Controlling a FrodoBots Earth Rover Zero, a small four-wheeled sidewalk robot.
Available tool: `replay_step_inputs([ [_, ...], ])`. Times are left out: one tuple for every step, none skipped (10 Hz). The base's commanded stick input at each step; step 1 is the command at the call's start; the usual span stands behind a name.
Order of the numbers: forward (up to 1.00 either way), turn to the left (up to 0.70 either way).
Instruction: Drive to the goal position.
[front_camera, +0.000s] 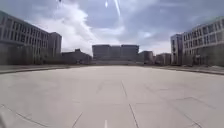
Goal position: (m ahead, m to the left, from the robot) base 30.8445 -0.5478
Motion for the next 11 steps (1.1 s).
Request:
replay_step_inputs([
  [0.70,0.00],
  [0.70,0.00],
  [0.70,0.00],
  [0.70,0.00],
  [0.70,0.00],
  [0.70,0.00],
  [0.70,0.00],
  [0.70,0.00],
  [0.70,0.00],
  [0.70,0.00],
  [0.70,0.00],
])
